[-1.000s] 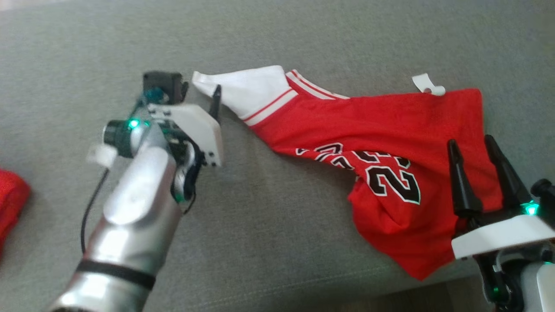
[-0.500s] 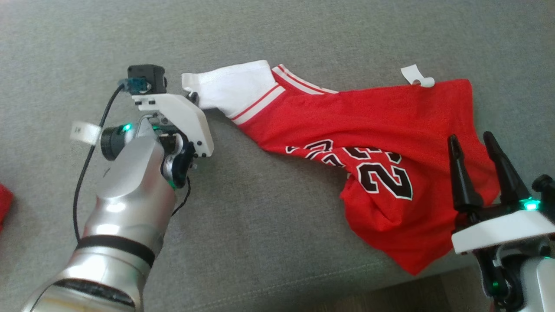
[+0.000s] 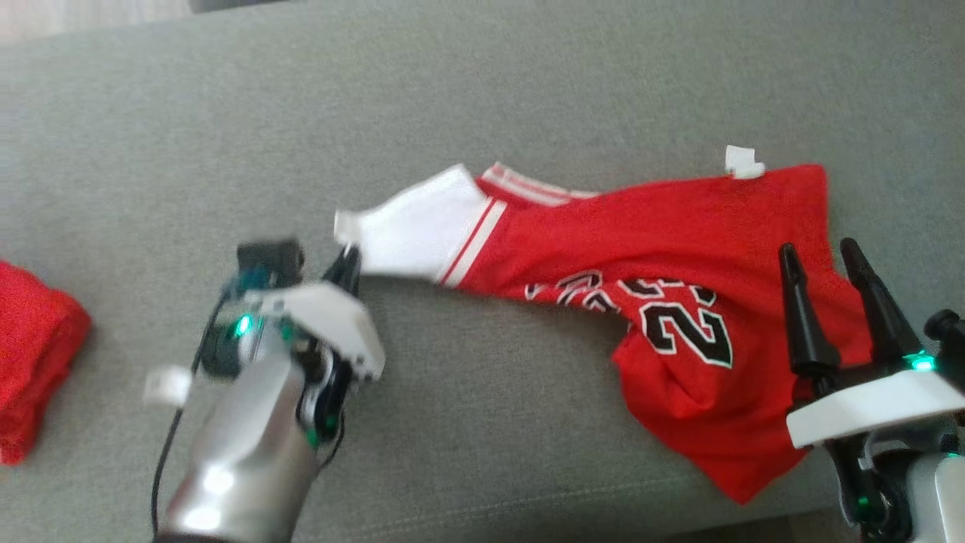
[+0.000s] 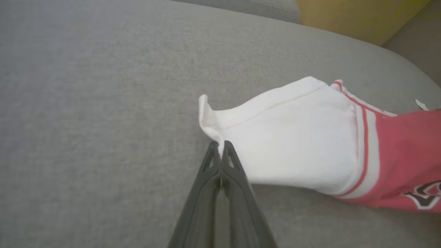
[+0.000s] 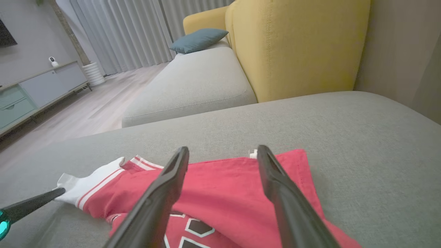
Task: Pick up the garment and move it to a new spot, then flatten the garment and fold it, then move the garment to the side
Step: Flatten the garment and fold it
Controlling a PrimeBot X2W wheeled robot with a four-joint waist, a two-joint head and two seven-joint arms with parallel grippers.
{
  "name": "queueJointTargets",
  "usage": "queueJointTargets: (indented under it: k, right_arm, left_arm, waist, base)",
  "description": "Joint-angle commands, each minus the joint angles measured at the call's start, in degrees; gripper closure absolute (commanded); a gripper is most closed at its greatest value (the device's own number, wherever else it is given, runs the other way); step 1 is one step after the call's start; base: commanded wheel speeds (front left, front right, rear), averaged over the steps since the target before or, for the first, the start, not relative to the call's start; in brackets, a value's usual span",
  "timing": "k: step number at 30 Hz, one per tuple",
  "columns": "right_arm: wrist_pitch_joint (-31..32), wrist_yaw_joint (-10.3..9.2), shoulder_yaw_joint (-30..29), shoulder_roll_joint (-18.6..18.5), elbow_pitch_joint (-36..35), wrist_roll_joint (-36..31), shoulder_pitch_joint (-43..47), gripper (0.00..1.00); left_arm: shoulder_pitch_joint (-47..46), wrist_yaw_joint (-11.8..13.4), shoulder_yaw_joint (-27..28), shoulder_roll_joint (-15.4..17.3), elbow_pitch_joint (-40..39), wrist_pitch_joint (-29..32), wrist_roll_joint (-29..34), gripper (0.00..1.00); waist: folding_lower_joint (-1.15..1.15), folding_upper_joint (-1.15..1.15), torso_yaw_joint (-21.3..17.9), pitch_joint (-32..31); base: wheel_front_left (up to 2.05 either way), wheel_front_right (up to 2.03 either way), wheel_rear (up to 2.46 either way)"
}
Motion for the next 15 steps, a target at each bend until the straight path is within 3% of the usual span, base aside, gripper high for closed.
queueJointTargets:
  k: [1, 7, 9, 15]
  right_arm:
    - [0.27, -0.04, 0.91, -0.59, -2.16, -0.13, 0.03, 0.0]
    - [0.91, -0.04, 0.44, -0.65, -2.48, -0.31, 1.43, 0.0]
    - [1.09, -0.04, 0.43, -0.77, -2.64, -0.61, 1.79, 0.0]
    - [1.23, -0.04, 0.72, -0.89, -3.49, -1.69, 1.93, 0.0]
  left_arm:
    - [0.76, 0.83, 1.36, 2.31, -3.11, -0.68, -0.2, 1.0]
    - [11.13, 4.51, 1.69, 5.07, -16.11, -1.78, 0.01, 1.0]
    - [13.46, 5.85, 1.51, 5.62, -19.5, -2.39, 0.63, 0.0]
    - [17.58, 10.68, 1.84, 7.31, -27.94, -7.07, 4.78, 0.0]
  waist:
    - [0.0, 0.0, 0.74, -1.06]
    - [0.0, 0.0, 2.26, -2.47]
    - [0.0, 0.0, 2.59, -2.8]
    - [0.0, 0.0, 2.78, -4.2]
  base:
    - [0.0, 0.0, 0.0]
    - [0.0, 0.0, 0.0]
    - [0.0, 0.0, 0.0]
    - [0.0, 0.0, 0.0]
